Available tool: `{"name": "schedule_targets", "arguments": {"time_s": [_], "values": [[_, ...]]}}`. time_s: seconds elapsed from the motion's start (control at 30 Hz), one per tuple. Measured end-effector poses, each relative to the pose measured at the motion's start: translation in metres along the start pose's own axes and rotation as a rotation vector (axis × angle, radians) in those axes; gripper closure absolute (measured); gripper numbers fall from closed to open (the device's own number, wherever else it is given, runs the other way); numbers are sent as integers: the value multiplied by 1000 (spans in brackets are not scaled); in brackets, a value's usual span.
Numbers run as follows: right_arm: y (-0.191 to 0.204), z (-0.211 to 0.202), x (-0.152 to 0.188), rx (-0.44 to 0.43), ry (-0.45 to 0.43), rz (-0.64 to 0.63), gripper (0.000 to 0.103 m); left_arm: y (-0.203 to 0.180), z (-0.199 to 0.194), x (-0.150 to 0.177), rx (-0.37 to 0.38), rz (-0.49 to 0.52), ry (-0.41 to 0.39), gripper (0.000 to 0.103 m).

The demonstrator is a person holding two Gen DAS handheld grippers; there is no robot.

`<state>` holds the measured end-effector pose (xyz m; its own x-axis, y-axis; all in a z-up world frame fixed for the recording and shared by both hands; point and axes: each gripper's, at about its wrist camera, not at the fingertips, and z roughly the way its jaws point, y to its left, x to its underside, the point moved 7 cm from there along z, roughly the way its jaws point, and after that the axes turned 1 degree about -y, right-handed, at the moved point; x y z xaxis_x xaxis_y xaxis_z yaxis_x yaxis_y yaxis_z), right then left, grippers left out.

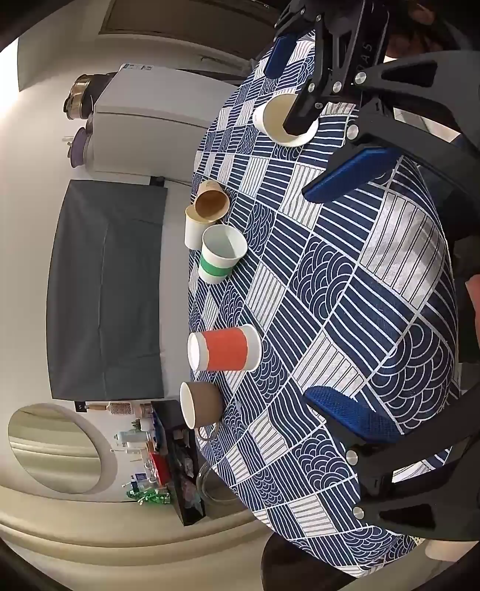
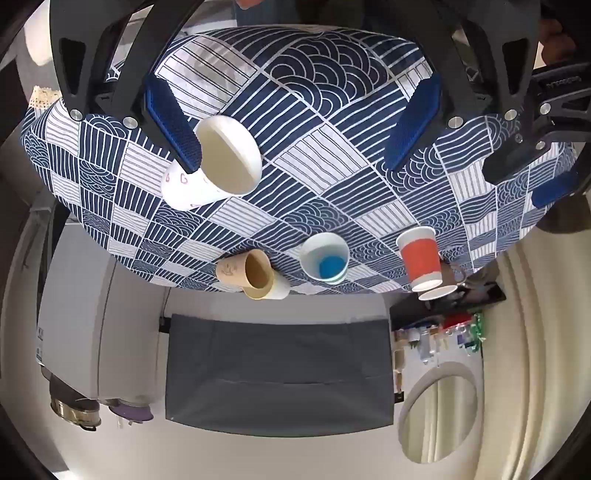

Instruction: Flip cup upside down

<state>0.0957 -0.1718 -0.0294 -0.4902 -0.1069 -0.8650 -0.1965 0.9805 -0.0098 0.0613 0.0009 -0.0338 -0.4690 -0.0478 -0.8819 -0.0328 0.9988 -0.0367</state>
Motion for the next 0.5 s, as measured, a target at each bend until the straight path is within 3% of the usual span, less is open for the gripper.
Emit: {"name": "schedule_targets", "arguments": {"time_s": [0.2, 0.5], "values": [[0, 5, 1, -3, 15, -1, 8, -1, 0, 2, -2, 8, -25, 6], [1, 3, 2, -25, 17, -1, 8, -2, 1, 0, -4, 4, 3, 6]]}}
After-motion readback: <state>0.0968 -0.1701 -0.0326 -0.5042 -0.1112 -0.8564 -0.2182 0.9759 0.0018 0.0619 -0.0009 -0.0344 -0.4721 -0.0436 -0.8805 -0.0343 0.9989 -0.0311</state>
